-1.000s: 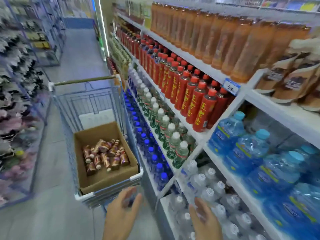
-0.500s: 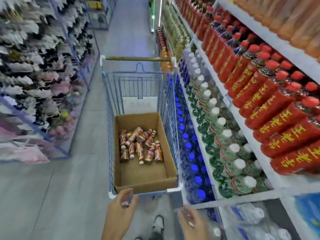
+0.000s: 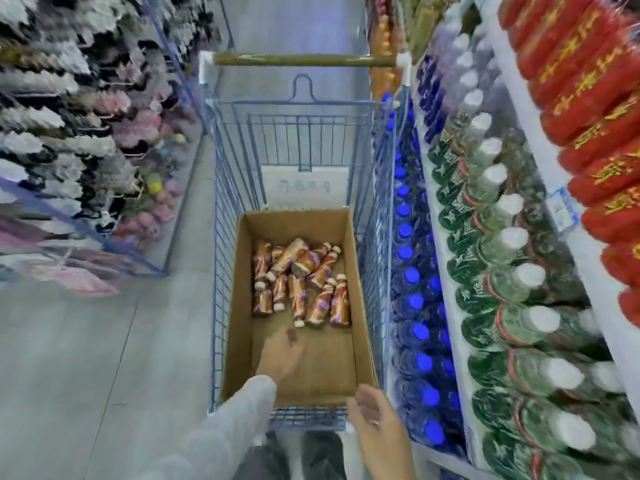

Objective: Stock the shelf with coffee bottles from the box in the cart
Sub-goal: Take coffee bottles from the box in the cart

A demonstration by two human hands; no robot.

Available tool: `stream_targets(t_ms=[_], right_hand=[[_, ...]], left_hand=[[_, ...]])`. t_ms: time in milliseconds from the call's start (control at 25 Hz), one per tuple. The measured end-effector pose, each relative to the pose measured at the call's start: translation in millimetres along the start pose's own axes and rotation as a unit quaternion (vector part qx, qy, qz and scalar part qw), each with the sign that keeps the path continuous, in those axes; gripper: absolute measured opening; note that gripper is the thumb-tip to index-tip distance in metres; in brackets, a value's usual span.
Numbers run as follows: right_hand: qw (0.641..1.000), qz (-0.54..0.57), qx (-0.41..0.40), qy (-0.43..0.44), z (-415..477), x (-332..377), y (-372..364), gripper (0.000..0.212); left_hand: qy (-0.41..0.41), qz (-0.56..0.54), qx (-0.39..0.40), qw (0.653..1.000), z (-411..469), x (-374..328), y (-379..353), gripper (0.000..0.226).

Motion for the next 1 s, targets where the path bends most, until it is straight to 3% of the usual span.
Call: stream_targets(t_ms=[320, 560, 760, 880, 1000], right_hand=[[0.998, 0.009, 0.007, -0.061, 70.3, 3.3, -28.8, 0.029], [0.993, -0.005, -0.007, -0.117, 107.9, -15.1, -59.1, 0.032], [0.990, -0.075, -0.018, -0.121, 143.0, 0.6, -69.4, 0.031], [0.990, -0.106, -0.028, -0.089, 197.4, 22.6, -80.1, 0.049], [0.984, -0.139, -0.051, -0.096, 260.1, 33.0, -101.7, 0.054]], left_hand=[[0.026, 0.062, 0.037, 0.997, 178.1, -5.1, -82.0, 0.035], [0.045, 0.170, 0.062, 0.982, 239.8, 38.3, -131.7, 0.066], [0.046, 0.091, 0.062, 0.993, 217.8, 37.1, -109.5, 0.045], [0.056, -0.010, 0.032, 0.998, 163.5, 43.7, -68.5, 0.031], [0.074, -0.055, -0.004, 0.996, 106.8, 64.1, -24.5, 0.041]])
Point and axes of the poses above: each hand's wrist, its own z-axis towards the middle knuckle, its own y-axis out of the back of the hand, x = y × z, the point moved 8 cm from there along z, towards the middle knuckle, and after that the axes turned 4 degrees about -z, right-handed, at the moved point
